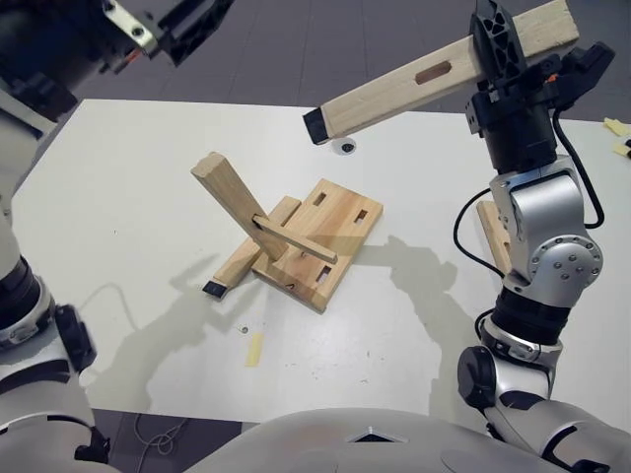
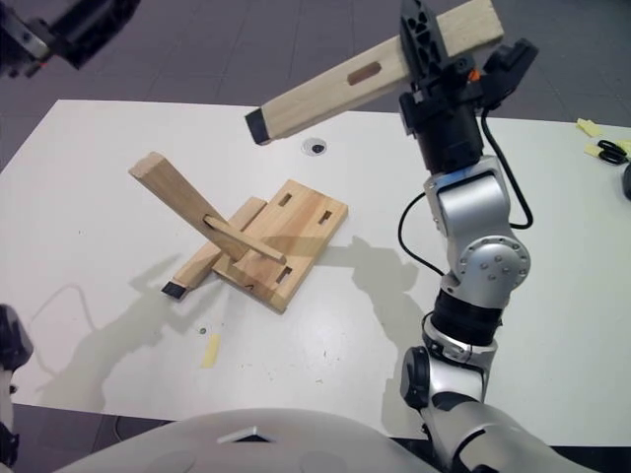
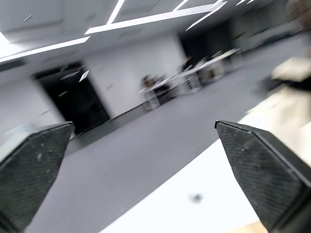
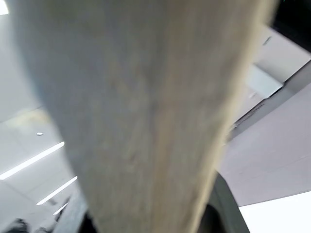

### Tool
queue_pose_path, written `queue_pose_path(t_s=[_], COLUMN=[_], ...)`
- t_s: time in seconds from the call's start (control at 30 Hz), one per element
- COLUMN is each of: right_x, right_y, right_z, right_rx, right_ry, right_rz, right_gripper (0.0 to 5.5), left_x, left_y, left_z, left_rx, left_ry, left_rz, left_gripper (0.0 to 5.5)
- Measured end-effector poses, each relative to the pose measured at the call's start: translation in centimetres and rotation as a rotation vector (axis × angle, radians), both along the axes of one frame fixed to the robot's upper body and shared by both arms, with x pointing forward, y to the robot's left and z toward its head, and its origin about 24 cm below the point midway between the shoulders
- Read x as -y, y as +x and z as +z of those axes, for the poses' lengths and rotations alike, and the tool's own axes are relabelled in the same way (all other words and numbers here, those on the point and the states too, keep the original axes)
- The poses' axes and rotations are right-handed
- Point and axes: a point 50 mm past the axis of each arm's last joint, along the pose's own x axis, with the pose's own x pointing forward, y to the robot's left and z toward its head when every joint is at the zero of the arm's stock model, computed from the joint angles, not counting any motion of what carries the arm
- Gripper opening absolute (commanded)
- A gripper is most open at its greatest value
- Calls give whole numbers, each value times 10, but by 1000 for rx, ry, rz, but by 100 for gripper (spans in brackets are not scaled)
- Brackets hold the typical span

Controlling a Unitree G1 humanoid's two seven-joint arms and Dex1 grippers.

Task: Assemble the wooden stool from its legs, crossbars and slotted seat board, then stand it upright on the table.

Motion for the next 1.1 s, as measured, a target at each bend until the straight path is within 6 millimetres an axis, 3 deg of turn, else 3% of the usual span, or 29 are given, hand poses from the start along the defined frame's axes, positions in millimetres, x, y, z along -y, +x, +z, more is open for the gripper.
queue_pose_path(t_s=[0.1, 0.23, 0.33, 0.4, 0.6, 0.73, 0.83, 1.0, 1.1], right_x=[19, 31, 45, 51, 57, 57, 58, 61, 68], right_y=[2, 3, 6, 7, 11, 12, 13, 12, 13], right_z=[-1, 0, -2, -2, -2, -4, -5, -6, -8], right_rx=[-11, -3, -18, -18, -16, -21, -26, -36, -56], right_ry=[-51, -111, -151, -175, -212, -227, -236, -229, -203], right_rz=[-92, -149, -202, -228, -249, -254, -256, -266, -285], right_gripper=[102, 102, 102, 102, 102, 102, 102, 102, 102], left_x=[-28, -30, -10, 10, 74, 91, 86, 48, 42], left_y=[11, 7, -13, -26, -38, -36, -32, -24, -28], left_z=[-41, -81, -119, -130, -134, -128, -117, -70, -39], left_rx=[-111, -205, -360, -422, -424, -387, -352, -249, -176], left_ry=[8, 94, 180, 192, 168, 169, 135, -82, -238], left_rz=[195, 225, 79, -50, -334, -394, -372, -286, -352], left_gripper=[540, 540, 540, 540, 540, 540, 540, 540, 540])
